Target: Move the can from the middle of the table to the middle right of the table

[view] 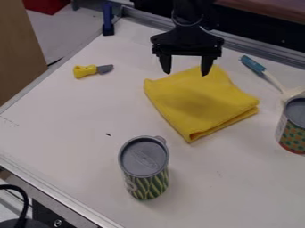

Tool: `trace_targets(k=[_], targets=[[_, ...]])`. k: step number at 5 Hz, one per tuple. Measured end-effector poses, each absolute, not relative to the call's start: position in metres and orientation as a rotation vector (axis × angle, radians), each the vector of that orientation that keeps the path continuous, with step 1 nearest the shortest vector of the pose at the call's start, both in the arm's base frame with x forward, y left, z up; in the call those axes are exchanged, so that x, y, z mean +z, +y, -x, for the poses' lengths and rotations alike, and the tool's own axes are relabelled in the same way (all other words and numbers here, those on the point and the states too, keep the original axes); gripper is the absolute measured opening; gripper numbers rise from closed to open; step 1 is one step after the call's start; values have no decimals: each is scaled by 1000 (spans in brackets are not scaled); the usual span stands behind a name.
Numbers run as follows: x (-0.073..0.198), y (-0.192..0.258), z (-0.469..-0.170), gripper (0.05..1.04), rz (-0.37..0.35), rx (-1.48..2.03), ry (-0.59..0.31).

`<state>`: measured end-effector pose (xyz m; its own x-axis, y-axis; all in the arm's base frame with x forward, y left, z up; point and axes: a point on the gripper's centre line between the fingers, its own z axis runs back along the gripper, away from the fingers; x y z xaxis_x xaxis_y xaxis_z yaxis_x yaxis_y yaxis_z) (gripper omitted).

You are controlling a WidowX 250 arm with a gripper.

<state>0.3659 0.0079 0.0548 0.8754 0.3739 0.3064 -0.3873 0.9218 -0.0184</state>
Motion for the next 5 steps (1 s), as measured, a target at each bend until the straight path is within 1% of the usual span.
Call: trace_targets(k=[1, 2, 3, 4, 5], targets=[[41, 9, -357, 999, -53, 405, -268], [33, 18, -335, 999, -73, 431, -233], [38, 29, -316, 999, -68, 455, -251], [43, 38, -284, 999, -60, 598, -254], [42, 40, -257, 999, -57, 731, -256]])
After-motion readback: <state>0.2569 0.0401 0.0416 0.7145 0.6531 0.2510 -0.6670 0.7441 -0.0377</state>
